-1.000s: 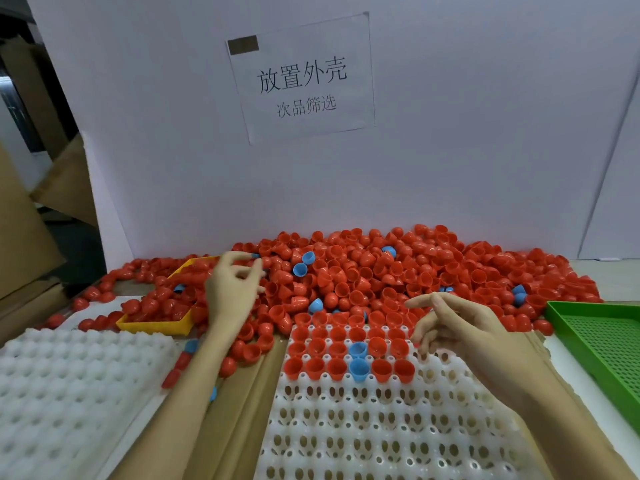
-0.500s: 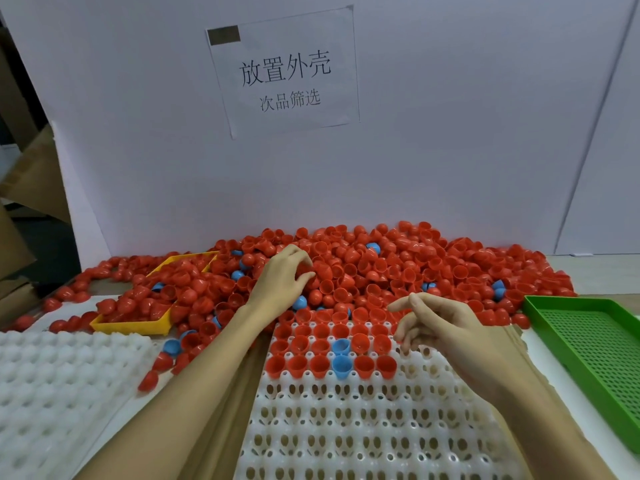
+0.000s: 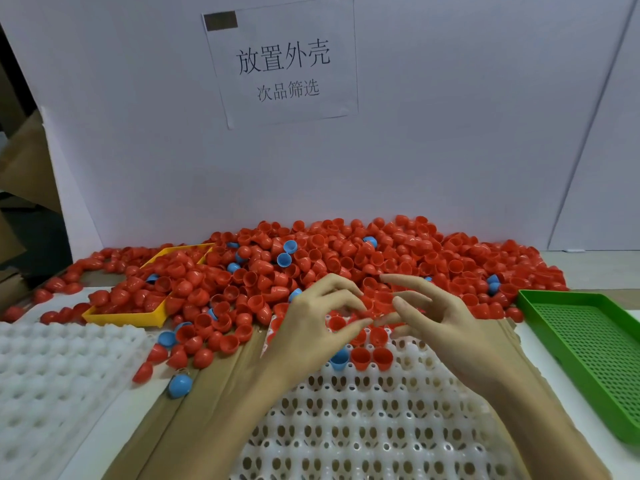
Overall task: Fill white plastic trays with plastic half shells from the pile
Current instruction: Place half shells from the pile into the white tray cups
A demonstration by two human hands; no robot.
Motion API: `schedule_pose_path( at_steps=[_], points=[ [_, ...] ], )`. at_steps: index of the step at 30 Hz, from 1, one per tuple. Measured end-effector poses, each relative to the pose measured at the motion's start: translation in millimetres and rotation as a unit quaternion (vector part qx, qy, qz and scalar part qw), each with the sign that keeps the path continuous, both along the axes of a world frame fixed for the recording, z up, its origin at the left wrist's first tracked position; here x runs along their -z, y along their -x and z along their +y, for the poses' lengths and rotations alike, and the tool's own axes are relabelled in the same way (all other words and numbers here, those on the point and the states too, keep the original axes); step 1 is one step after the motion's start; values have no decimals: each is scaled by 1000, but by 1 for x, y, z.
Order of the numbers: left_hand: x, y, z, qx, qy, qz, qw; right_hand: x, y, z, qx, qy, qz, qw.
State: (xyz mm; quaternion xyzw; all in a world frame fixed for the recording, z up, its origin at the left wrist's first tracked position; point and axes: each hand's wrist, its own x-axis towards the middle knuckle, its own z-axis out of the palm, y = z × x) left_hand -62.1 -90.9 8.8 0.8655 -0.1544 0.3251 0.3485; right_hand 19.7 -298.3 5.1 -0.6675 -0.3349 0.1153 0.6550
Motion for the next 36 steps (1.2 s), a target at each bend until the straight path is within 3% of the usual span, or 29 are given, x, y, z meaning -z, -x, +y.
schedule_pose_path(
  at_steps=[6,11,13,15,20,24,32,36],
  points=[
    [7,2,-3,-82,-25,37,996,0,1,-2,-10,33,-9,999],
    [1,-3,-7,-14,151,172,973,4,-2,-2,-10,42,-7,999],
    [-3,-6,-10,-6,188,187,964,4,-3,-3,-15,49,-11,999],
    [-6,-8,-11,-11,177,185,967,6,-5,-3,-29,43,-8,999],
    [-11,-15,-13,23,66,136,988,3,-6,-2,-18,-17,95,995],
    [-9,-24,-14,-14,-81,70,994,3,-10,-9,-17,34,39,999],
    [-5,-34,-29,9,-17,135,991,4,-16,-12,-7,15,105,994],
    [-1,-33,-29,13,-63,144,987,2,-24,-19,125,4,84,989]
  ],
)
